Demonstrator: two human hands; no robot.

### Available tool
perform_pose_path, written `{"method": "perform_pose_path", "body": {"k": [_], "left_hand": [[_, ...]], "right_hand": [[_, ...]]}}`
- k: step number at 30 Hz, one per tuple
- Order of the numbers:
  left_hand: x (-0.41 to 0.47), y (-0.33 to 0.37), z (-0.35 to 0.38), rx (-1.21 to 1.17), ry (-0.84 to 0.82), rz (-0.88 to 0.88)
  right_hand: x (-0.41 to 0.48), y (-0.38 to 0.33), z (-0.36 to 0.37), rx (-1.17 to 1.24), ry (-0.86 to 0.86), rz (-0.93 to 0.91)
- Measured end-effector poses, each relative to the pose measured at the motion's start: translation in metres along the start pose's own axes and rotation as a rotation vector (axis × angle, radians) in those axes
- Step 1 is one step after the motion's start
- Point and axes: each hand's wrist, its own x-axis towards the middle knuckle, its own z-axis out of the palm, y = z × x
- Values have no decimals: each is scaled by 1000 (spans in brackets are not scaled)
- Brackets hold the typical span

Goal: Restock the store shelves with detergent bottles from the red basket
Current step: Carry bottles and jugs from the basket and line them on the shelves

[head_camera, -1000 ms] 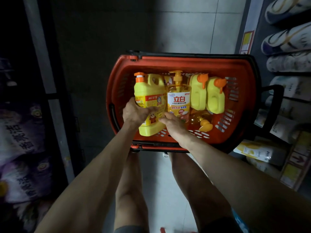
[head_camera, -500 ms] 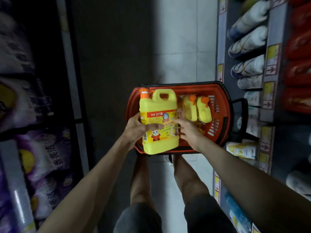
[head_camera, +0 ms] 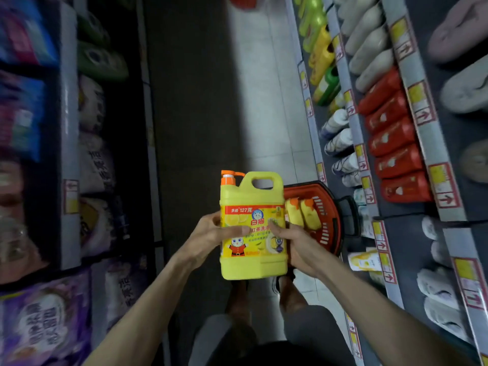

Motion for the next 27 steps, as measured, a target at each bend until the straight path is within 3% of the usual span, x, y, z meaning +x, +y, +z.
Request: {"method": "perform_pose_path", "body": {"k": [15,27], "left_hand": [[-159,145,8,-37,156,446],[-238,242,33,-115,269,801]], "right_hand": [[-158,-100,140,-121,49,-488],[-253,-178,212,-393,42,-869]]}}
